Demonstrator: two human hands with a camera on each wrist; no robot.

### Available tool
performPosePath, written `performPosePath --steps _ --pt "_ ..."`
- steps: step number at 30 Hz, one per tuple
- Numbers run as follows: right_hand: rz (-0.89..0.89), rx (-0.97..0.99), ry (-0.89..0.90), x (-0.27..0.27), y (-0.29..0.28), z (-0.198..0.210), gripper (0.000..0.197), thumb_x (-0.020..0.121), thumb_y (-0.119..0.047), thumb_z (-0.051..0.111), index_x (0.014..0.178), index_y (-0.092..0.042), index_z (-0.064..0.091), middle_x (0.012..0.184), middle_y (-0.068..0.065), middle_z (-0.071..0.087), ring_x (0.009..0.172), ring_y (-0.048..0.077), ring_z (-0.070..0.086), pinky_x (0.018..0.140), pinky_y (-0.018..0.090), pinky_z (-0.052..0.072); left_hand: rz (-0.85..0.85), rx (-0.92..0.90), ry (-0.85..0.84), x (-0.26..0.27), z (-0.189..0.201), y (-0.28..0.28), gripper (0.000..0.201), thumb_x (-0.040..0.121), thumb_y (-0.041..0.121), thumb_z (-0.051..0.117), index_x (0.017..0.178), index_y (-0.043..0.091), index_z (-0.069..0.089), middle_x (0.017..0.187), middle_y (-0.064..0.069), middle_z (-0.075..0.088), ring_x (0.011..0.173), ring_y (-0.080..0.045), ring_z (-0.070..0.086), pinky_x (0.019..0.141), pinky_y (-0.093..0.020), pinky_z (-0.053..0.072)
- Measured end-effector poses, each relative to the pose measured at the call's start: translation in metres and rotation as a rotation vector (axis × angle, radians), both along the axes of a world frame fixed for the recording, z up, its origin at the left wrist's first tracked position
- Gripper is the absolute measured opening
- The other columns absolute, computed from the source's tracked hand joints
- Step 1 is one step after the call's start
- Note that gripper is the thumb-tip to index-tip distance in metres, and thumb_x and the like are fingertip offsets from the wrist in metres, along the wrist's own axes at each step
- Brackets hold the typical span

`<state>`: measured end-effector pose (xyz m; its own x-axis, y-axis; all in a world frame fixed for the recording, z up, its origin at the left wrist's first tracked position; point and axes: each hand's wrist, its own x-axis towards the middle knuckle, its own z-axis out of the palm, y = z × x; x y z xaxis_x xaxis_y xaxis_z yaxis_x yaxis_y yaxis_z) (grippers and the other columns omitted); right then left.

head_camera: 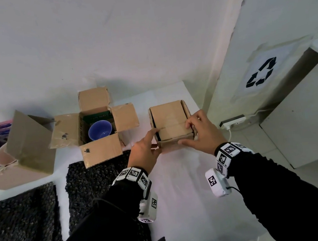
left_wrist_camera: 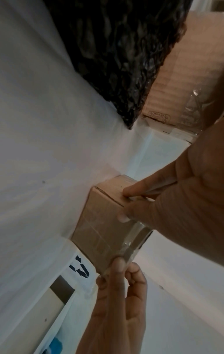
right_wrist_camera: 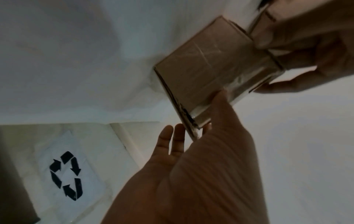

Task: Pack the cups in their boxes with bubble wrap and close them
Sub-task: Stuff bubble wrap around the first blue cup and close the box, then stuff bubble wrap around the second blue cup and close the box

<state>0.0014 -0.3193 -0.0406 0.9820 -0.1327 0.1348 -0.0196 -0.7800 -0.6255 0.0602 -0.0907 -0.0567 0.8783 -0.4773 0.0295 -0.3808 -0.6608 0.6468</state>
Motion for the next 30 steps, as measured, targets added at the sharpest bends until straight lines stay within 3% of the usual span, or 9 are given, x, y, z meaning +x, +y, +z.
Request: performPosePath --steps 2,4,9,14,18,21,25,30 --pt "-0.013 -0.021 0.01 0.005 0.002 0.001 0.061 0.057 -0.061 0.081 0.09 -0.024 0.047 0.101 -0.008 0.037 0.075 0.011 0.05 0.062 0.027 0.044 0.003 0.012 -0.011 0.0 -0.002 -0.001 0.065 0.078 0.012 0.074 0.129 0.035 0.042 0.104 0.001 0.07 0.083 -0.011 0.069 0.075 -0.037 0.057" --pt "-0.011 -0.007 0.015 0.011 0.001 0.003 0.059 0.057 -0.061 0.081 0.088 -0.023 0.048 0.099 -0.008 0.039 0.074 0.011 0.05 0.06 0.024 0.041 -0.004 0.019 -0.017 0.002 -0.002 -0.003 0.064 0.079 0.012 0.073 0.13 0.034 0.041 0.107 0.0 0.07 0.084 -0.012 0.07 0.076 -0.038 0.057" --pt "0.003 -0.017 0.05 0.025 -0.014 0.009 0.047 0.064 -0.035 0.087 0.097 -0.02 0.056 0.104 -0.005 0.041 0.081 0.015 0.051 0.067 0.028 0.042 0.013 0.062 -0.033 0.015 0.005 -0.015 0.059 0.082 0.012 0.07 0.13 0.03 0.043 0.097 -0.003 0.071 0.083 -0.017 0.068 0.076 -0.039 0.056" --pt "0.001 -0.022 0.101 0.042 -0.022 0.012 0.044 0.066 -0.024 0.085 0.101 -0.021 0.058 0.109 -0.004 0.038 0.088 0.015 0.05 0.073 0.026 0.041 0.022 0.115 -0.008 0.029 0.016 -0.023 0.058 0.085 0.017 0.069 0.135 0.029 0.042 0.116 -0.002 0.065 0.091 -0.013 0.064 0.082 -0.033 0.054" --pt "0.017 -0.208 0.118 0.048 -0.018 0.018 0.04 0.065 -0.033 0.079 0.1 -0.03 0.06 0.109 -0.004 0.043 0.106 0.024 0.04 0.086 0.032 0.035 0.004 0.162 -0.028 0.024 0.028 -0.013 0.061 0.086 0.026 0.067 0.138 0.031 0.036 0.118 0.006 0.063 0.091 -0.009 0.064 0.081 -0.034 0.055" --pt "0.0 -0.297 0.078 0.046 0.005 0.026 0.032 0.069 -0.046 0.069 0.097 -0.036 0.059 0.114 -0.009 0.046 0.113 0.023 0.033 0.09 0.036 0.026 0.006 0.131 -0.067 0.016 0.038 0.002 0.053 0.088 0.032 0.064 0.135 0.031 0.039 0.104 0.015 0.063 0.081 -0.005 0.063 0.074 -0.034 0.056" --pt "0.018 -0.257 -0.053 0.043 0.057 0.033 0.039 0.076 -0.057 0.063 0.105 -0.033 0.056 0.11 -0.01 0.052 0.105 0.019 0.04 0.086 0.038 0.03 -0.02 0.044 -0.163 0.005 0.051 0.036 0.034 0.089 0.028 0.064 0.122 0.026 0.055 0.085 0.018 0.059 0.067 -0.003 0.059 0.067 -0.03 0.055" --pt "0.323 0.002 -0.113 0.023 0.13 0.028 0.035 0.081 -0.043 0.066 0.107 -0.024 0.054 0.093 -0.008 0.056 0.087 0.012 0.051 0.076 0.038 0.047 -0.018 0.068 -0.286 -0.017 0.043 0.113 0.017 0.085 0.027 0.068 0.102 0.027 0.065 0.085 0.011 0.068 0.068 -0.009 0.061 0.06 -0.026 0.05"
